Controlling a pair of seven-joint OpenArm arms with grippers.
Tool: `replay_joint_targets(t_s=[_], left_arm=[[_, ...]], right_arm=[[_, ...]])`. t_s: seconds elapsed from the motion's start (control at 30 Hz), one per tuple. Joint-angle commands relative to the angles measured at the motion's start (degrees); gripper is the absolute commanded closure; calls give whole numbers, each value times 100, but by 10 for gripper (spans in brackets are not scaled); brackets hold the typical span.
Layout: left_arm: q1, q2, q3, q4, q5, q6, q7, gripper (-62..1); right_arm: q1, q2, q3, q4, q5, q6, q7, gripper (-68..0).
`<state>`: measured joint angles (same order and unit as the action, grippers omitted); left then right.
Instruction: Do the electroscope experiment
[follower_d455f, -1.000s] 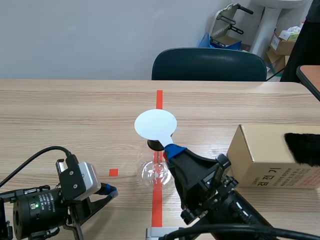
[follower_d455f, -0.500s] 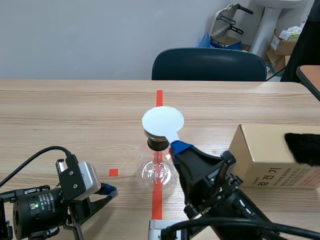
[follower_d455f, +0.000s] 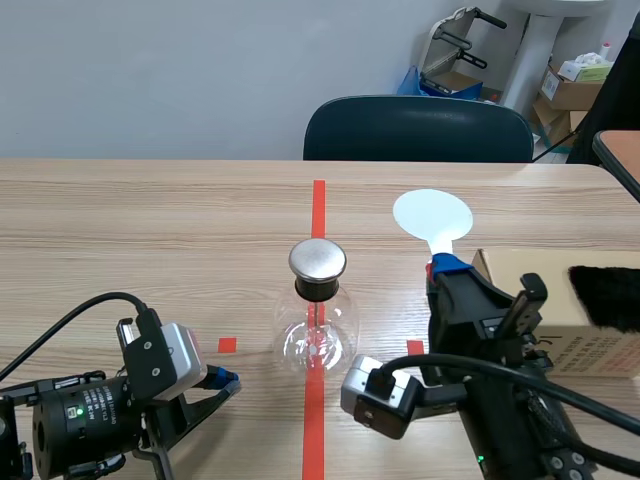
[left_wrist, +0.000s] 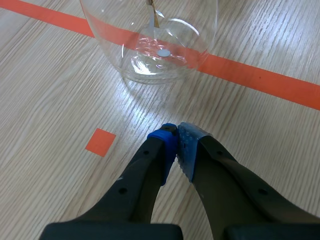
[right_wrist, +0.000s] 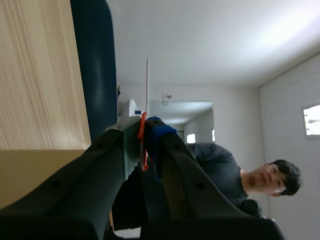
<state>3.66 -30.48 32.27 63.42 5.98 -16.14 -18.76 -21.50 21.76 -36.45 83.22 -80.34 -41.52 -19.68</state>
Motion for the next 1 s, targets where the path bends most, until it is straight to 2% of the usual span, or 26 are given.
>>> replay_joint_targets(t_s=[0.0,0.33,0.97], left_arm=[[-2,13,-35,118,-55,15,-92,-17],[-2,13,-35,118,-55,15,-92,-17],[-2,13,-35,118,-55,15,-72,-17]], right_arm=[[68,63,52,122,0,-87,-144,-11],[68,63,52,122,-2,-83,-850,-11],[68,63,52,120,-2,-85,-872,-11]])
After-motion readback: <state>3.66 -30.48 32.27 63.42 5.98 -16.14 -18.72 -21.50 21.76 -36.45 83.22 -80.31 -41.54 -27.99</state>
